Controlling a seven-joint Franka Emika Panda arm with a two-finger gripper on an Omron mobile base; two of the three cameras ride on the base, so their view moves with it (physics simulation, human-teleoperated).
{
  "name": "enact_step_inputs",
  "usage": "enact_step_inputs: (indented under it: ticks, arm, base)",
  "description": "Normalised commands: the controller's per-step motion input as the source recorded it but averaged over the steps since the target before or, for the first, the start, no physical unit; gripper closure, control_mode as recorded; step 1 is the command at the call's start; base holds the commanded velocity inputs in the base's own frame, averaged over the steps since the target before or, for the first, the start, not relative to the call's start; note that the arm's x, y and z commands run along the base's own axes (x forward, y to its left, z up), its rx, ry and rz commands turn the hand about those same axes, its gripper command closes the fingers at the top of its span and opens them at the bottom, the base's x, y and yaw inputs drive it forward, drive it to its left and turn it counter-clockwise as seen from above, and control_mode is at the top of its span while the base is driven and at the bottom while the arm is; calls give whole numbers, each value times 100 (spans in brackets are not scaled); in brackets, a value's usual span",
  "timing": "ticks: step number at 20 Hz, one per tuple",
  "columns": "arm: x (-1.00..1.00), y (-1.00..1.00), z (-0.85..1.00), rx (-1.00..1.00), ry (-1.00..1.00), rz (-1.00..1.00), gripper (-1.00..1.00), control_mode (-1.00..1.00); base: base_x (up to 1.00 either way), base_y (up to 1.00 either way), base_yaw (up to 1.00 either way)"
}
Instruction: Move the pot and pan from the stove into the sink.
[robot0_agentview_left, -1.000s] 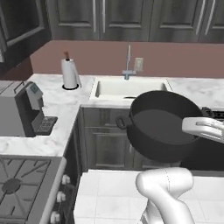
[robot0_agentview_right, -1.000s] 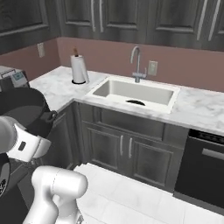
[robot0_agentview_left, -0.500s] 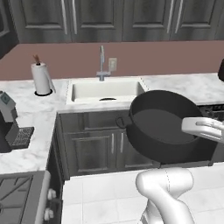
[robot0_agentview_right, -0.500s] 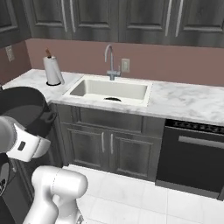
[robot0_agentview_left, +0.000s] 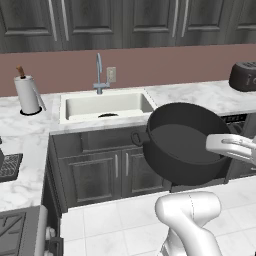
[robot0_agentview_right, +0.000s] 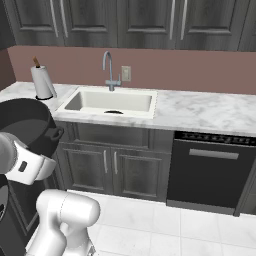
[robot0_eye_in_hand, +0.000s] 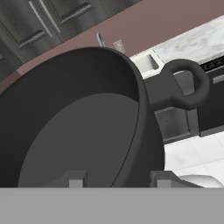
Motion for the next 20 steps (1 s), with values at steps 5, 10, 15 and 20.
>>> enact_step_inputs:
  ticks: [5, 10, 15, 20]
  arm:
    - [0, 0, 0, 0, 0, 0, 100, 100]
    - [0, 0, 0, 0, 0, 0, 100, 100]
    - [0, 0, 0, 0, 0, 0, 100, 100]
    - [0, 0, 0, 0, 0, 0, 100, 100]
  base:
    - [0, 0, 0]
    - [0, 21, 0]
    - [0, 24, 0]
    - [1, 0, 0]
